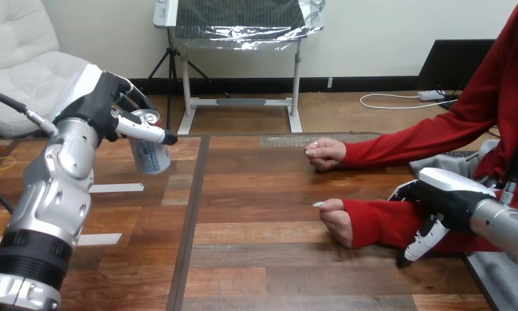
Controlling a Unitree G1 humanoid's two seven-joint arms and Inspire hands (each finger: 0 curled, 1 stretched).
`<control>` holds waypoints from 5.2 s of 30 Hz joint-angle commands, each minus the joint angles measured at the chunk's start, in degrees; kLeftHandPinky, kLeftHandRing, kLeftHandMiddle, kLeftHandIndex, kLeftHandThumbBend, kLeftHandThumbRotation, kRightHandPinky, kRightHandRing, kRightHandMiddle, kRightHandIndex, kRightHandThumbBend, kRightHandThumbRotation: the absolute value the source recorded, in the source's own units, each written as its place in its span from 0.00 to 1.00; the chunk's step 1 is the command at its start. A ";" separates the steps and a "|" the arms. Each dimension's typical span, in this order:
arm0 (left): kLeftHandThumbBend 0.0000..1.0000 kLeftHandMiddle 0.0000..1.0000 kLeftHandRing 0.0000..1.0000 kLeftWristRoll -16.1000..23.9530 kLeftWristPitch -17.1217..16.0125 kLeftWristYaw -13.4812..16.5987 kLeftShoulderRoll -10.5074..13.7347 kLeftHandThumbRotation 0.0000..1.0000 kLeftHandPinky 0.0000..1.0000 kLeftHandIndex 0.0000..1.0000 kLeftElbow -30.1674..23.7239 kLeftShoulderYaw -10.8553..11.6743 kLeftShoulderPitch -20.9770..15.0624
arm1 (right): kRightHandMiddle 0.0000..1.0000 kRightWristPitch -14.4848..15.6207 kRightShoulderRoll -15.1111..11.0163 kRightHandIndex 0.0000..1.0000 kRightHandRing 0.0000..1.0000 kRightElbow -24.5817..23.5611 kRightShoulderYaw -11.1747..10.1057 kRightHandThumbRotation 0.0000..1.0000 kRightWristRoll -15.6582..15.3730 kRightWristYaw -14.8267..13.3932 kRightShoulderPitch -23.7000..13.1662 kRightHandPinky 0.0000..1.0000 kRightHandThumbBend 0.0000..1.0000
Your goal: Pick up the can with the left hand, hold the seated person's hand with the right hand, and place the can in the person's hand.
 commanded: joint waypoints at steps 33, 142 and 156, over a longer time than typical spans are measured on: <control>0.79 0.42 0.36 0.46 -0.38 0.24 1.35 0.00 0.31 0.43 -2.17 1.49 -2.24 | 0.41 -2.28 4.56 0.41 0.36 1.24 1.41 0.07 0.09 -5.47 -4.00 0.32 0.77; 0.77 0.44 0.37 -0.50 -2.22 0.49 -2.68 0.00 0.31 0.44 -0.74 0.46 -3.24 | 0.27 -12.31 3.84 0.27 0.21 -3.31 -1.67 0.40 4.09 -12.35 -5.25 0.18 0.55; 0.78 0.43 0.36 -0.46 -3.57 1.38 -6.21 0.00 0.30 0.44 1.61 -0.29 -4.76 | 0.27 -11.99 5.60 0.27 0.22 -3.57 -1.55 0.40 4.37 -11.70 -6.09 0.19 0.56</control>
